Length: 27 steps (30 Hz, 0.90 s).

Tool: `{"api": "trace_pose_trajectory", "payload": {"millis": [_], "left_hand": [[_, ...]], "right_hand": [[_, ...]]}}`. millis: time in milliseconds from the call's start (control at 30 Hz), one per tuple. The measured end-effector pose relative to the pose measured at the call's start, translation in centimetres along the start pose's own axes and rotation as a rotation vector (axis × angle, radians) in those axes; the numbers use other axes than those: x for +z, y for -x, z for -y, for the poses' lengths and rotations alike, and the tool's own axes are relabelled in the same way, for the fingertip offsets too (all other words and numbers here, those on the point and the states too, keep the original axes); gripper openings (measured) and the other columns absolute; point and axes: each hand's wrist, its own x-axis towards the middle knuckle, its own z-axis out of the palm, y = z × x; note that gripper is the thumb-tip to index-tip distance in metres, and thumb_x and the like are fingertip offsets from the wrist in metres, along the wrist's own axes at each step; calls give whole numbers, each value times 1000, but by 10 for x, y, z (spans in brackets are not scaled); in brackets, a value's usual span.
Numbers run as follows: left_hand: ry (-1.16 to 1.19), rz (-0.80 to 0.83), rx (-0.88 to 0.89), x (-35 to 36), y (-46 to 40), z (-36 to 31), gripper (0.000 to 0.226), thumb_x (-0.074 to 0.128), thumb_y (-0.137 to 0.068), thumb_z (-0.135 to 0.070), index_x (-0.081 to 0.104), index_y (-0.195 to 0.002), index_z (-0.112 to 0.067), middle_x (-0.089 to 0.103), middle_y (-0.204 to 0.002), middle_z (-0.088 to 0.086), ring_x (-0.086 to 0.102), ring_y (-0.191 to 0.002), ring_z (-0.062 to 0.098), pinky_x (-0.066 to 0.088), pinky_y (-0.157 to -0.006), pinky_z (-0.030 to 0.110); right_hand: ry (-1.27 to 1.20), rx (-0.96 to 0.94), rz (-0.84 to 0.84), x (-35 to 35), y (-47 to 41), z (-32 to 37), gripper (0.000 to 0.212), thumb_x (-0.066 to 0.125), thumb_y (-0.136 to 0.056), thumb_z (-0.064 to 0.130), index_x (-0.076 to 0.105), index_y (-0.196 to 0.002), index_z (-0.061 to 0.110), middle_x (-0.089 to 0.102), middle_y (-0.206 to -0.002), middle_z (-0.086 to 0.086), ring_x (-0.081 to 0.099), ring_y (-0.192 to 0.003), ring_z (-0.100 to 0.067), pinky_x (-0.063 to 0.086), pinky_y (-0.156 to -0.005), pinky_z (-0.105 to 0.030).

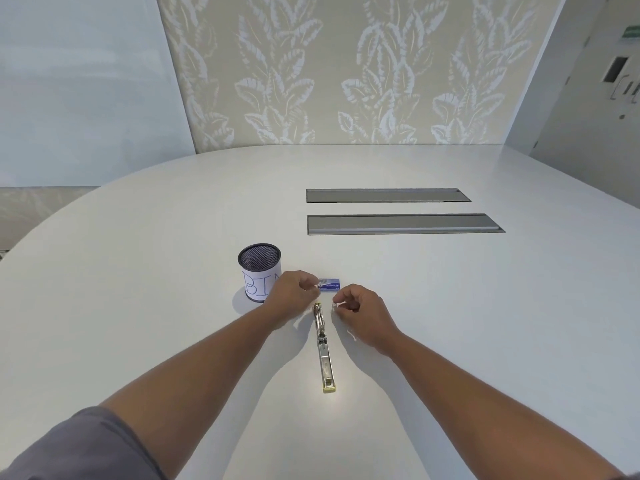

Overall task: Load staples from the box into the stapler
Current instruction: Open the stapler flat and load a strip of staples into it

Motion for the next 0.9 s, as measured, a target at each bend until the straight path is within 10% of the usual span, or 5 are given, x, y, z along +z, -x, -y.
{"api": "trace_pose_trajectory", "payload": {"millis": [167, 567, 733, 900], "left_hand": [[90, 196, -45, -10, 7, -12, 17, 80, -84, -21, 76, -94, -8, 72, -84, 9, 65, -74, 18, 60, -82, 37], [284, 169, -164, -17, 23, -14, 7, 80, -82, -2, 73, -83, -3, 71, -79, 13, 68, -68, 18, 61, -67, 23], [188, 131, -170, -15, 25, -13, 5, 75, -86, -1, 73, -89, 2, 70, -81, 13, 66, -69, 16, 56, -60, 18], [117, 142, -154, -11, 28, -15, 5, 74, -86, -1, 74, -82, -3, 70, -77, 11, 62, -70, 18, 57, -74, 28]], "right_hand": [[-30, -94, -14, 6, 6, 14, 22, 66, -88, 3, 68, -95, 23, 76, -95, 7, 72, -85, -7, 54, -78, -18], [6, -50, -61, 15, 26, 20, 23, 65, -80, 18, 66, -100, 30, 72, -81, 1, 61, -59, -5, 48, -59, -21], [120, -77, -41, 25, 37, 11, 27, 78, -70, 34, 65, -94, 31, 64, -96, 13, 59, -76, -4, 46, -65, -11], [209, -110, -25, 33, 42, 3, 17, 77, -76, 27, 64, -85, 21, 62, -83, 3, 57, -73, -13, 50, -70, -32]]}}
